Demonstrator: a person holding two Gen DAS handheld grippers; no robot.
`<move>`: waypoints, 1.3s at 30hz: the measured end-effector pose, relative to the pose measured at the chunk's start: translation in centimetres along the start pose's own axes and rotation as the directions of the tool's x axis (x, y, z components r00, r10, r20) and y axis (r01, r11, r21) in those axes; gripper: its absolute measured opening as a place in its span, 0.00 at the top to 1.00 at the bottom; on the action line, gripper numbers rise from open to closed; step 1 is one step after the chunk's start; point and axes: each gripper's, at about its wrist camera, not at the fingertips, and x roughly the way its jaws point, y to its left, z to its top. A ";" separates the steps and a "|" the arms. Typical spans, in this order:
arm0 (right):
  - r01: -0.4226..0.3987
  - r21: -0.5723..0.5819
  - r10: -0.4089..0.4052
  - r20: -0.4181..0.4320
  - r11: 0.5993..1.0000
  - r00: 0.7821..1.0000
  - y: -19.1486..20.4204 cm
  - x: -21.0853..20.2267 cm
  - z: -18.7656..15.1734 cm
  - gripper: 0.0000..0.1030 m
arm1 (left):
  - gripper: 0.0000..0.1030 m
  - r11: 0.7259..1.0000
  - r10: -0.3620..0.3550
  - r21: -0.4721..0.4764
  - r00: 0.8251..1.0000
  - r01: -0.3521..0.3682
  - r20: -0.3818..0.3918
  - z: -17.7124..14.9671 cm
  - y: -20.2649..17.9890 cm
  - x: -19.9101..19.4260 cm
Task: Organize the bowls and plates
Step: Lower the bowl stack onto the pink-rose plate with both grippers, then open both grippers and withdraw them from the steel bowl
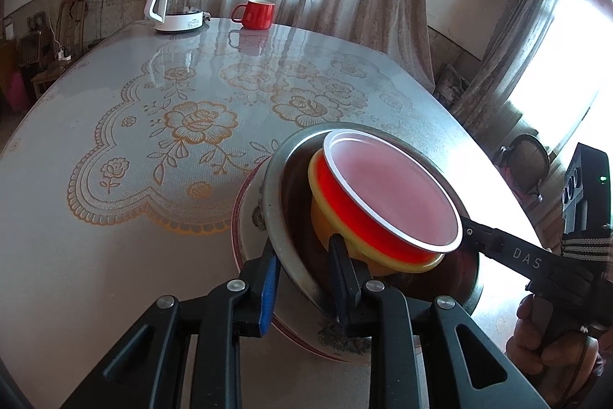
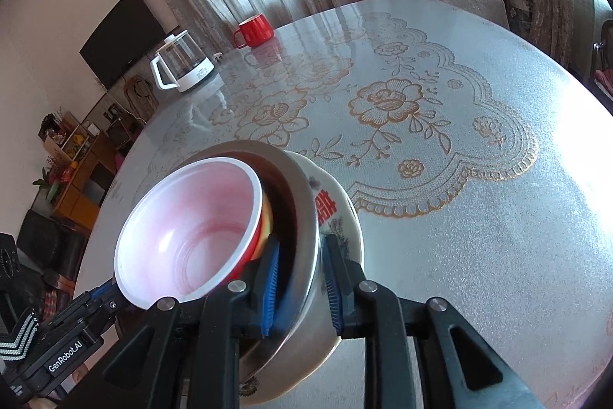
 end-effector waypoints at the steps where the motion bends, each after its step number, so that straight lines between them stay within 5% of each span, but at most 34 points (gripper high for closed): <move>1: -0.001 -0.001 0.001 0.003 1.000 1.000 0.0 -0.2 -0.1 0.79 | 0.76 1.000 0.001 0.001 1.000 -0.001 0.002 0.0 0.0 0.0; 39: 0.060 -0.065 -0.053 0.102 0.996 0.993 1.8 -2.9 -2.9 0.76 | 0.66 0.997 0.075 0.001 0.991 -0.076 0.107 -2.5 -0.3 -3.8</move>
